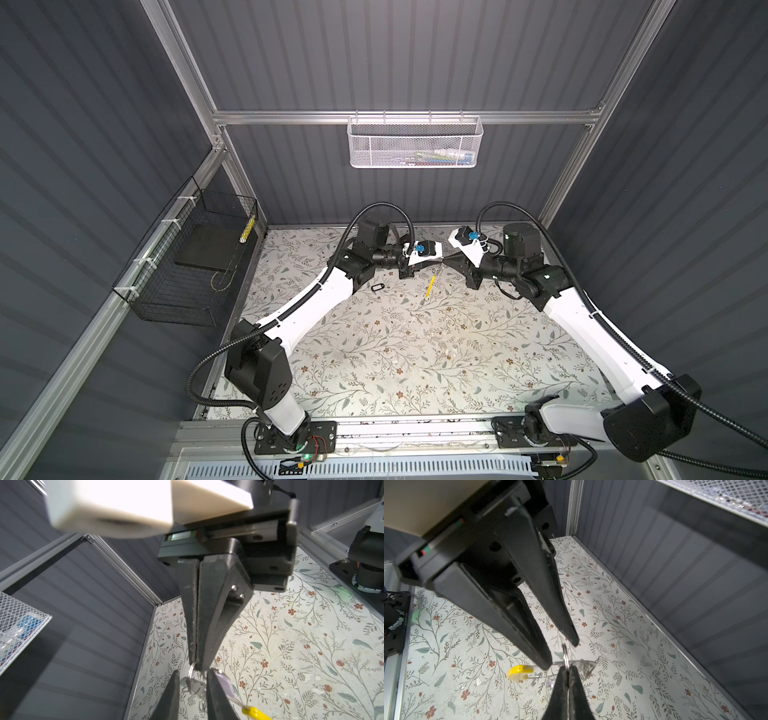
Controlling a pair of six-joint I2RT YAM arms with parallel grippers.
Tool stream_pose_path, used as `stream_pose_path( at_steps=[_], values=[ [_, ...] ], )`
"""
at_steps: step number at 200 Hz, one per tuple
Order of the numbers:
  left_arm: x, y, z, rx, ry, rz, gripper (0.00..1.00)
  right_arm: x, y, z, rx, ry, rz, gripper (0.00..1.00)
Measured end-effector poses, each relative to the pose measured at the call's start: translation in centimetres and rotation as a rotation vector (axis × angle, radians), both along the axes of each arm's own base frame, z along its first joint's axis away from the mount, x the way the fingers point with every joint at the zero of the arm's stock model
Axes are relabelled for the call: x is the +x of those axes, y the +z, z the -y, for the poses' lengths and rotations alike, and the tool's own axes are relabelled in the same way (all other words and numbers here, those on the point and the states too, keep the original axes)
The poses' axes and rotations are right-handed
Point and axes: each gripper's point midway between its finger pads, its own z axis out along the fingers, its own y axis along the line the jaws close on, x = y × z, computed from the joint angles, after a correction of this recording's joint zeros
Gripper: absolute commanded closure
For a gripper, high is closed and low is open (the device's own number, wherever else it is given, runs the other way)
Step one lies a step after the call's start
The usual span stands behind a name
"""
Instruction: Put the keys on the keyring
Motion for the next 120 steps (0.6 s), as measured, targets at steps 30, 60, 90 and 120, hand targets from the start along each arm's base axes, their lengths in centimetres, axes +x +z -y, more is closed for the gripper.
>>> stream_pose_path(
  at_steps=[30,60,90,120],
  values=[
    [-0.34,-0.29,0.06,0.03,-0.005,0.007,0.76,-0.33,-0.36,-0.17,-0.01,0.007,-0.014,1.0],
    [-0.32,-0.09,0.04,0.052,-0.004,0.025,0.89,-0.53,-0.38,-0.36,-0.014,0.014,-0.012,1.0],
    [-0.57,-0.09,0.19,0.071,-0.016,0.028,0.9,-0.62,-0.26,-0.38,-0.016,0.012,-0.006,1.0],
    [-0.67,-0.51,0.17,0.092,-0.02,0.021,0.89,-0.81,-0.14,-0.35,-0.02,0.011,-0.001,1.0]
  ],
)
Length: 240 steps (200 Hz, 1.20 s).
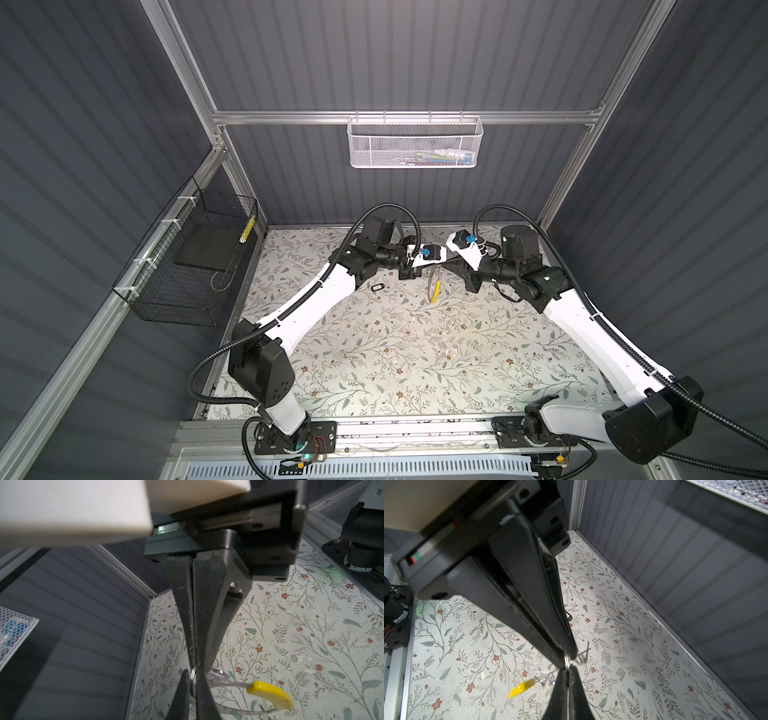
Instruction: Put the keys on the keyring
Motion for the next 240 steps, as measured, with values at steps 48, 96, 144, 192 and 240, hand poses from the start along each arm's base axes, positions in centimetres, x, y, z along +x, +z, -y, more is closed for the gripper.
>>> stream_pose_path(
  at_steps=[48,96,144,192,240],
  values=[
    [0.0,-0.2,-0.1,0.016,0.003,0.002,0.92,-0.1,-0.1,-0.2,-0.011,0.011,0.013,1.0],
    [0.1,-0.3,0.0,0.026,0.002,-0.005,0.9,-0.1,-0.1,-0.2,-0.023,0.01,0.025,1.0],
    [0.1,-0.5,0.0,0.032,-0.002,-0.006,0.9,-0.4,-0.2,-0.1,-0.034,0.013,0.039,1.0],
    [-0.1,-0.5,0.0,0.037,-0.006,-0.009,1.0,-0.4,-0.1,0.0,-0.032,0.009,0.061,0.99],
    [-0.5,0.0,0.3,0.005,-0.027,-0.043,1.0,-0.7,0.8,0.3,0.003,-0.009,0.126,0.77]
  ],
)
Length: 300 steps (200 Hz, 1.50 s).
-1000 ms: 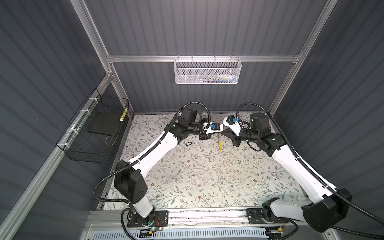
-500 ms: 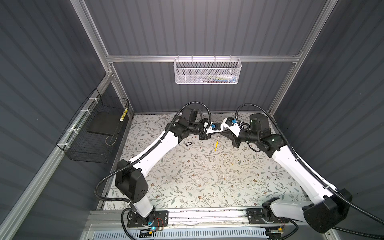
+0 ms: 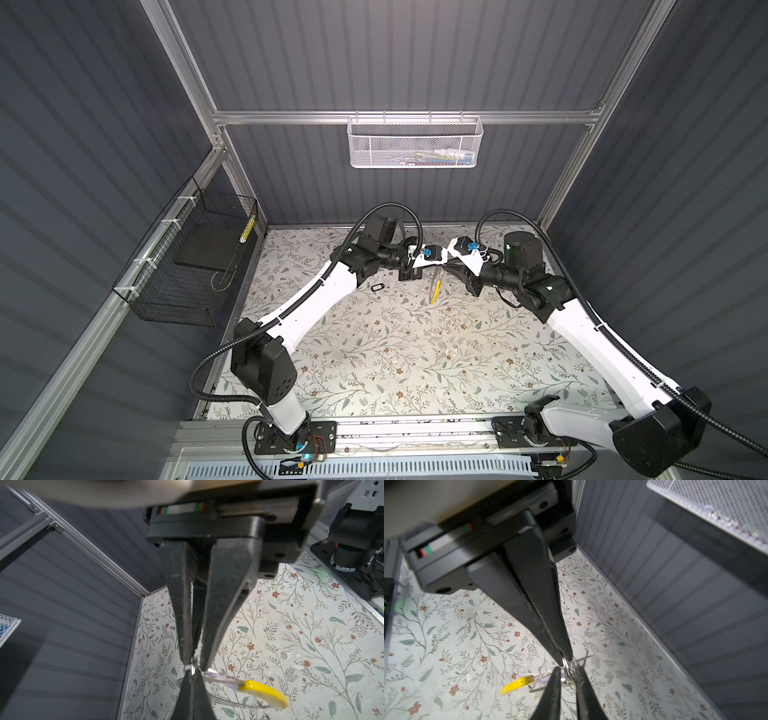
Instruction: Put the keys on the keyring
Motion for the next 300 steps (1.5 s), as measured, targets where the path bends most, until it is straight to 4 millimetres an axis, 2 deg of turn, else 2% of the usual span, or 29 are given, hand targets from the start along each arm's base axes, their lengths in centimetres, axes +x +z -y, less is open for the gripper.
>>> stream_pose_path(
  at_steps=[20,61,98,128,172,267,300],
  values=[
    [0.1,0.4,0.0,-0.052,-0.013,-0.039,1.0,-0.3,0.6,0.6,0.03,-0.009,0.037,0.75],
    [0.6,-0.2,-0.5,-0.152,-0.031,-0.167,1.0,-0.7,0.9,2.2,0.085,-0.046,0.086,0.73],
    [0.9,0.9,-0.9,-0.267,-0.054,-0.243,1.0,-0.9,2.5,2.6,0.134,-0.049,0.133,0.73],
    [0.8,1.9,-1.1,-0.345,-0.08,-0.296,1.0,-1.0,3.3,2.4,0.166,-0.038,0.149,0.73],
    [0.4,3.9,-0.9,-0.444,-0.139,-0.32,1.0,-1.2,3.6,2.1,0.187,-0.02,0.14,0.73],
    [0.2,4.4,-0.7,-0.517,-0.2,-0.395,1.0,-0.4,3.4,1.3,0.228,0.001,0.104,0.74],
    [0.2,3.9,-0.6,-0.5,-0.2,-0.404,1.0,0.4,3.1,1.2,0.233,-0.011,0.087,0.75]
  ],
)
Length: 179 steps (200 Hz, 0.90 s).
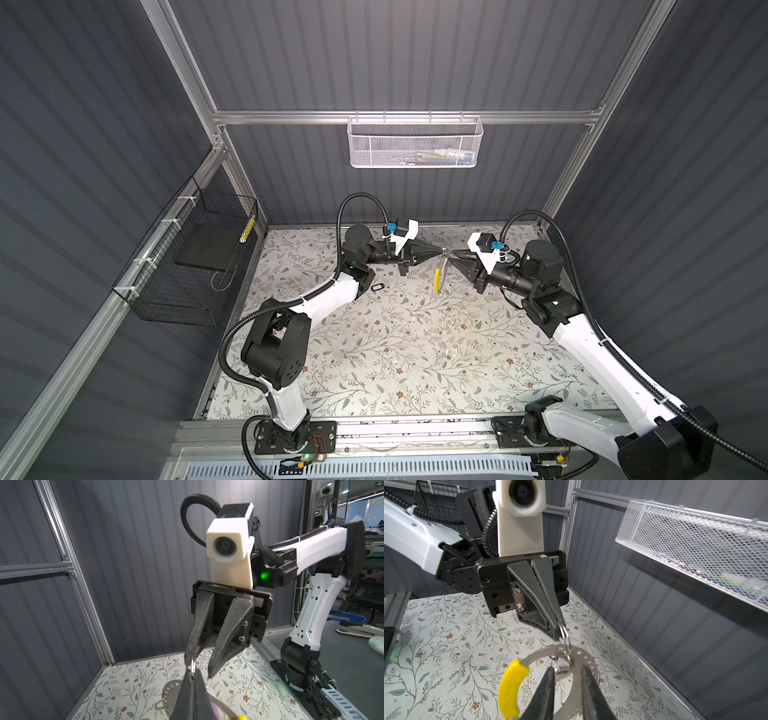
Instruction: Put the keys on the keyring
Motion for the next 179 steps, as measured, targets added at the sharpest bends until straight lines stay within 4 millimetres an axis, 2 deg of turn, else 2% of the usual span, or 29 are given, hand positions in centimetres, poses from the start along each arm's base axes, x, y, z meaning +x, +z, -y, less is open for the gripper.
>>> stream_pose_path(
  at_steps=[33,86,160,179],
  values=[
    [0.2,-1.0,0.2,0.029,0.005,-0.009,1.0,0.3,0.3,-0.3,0.015,0.016,0.01,0.77],
    [0.3,-1.4,0.3,0.041,0.008,-0.007,1.0,0.8,-0.8,-0.9,0.009,0.039,-0.023,0.8],
    [0.4,-1.9,0.3,0.058,0.013,-0.007,1.0,0.5,-1.0,-1.0,-0.001,0.057,-0.031,1.0],
    [0.5,-2.1,0.3,0.082,0.024,0.007,0.86,0.4,-1.3,-1.0,-0.016,0.058,-0.039,1.0]
  ],
)
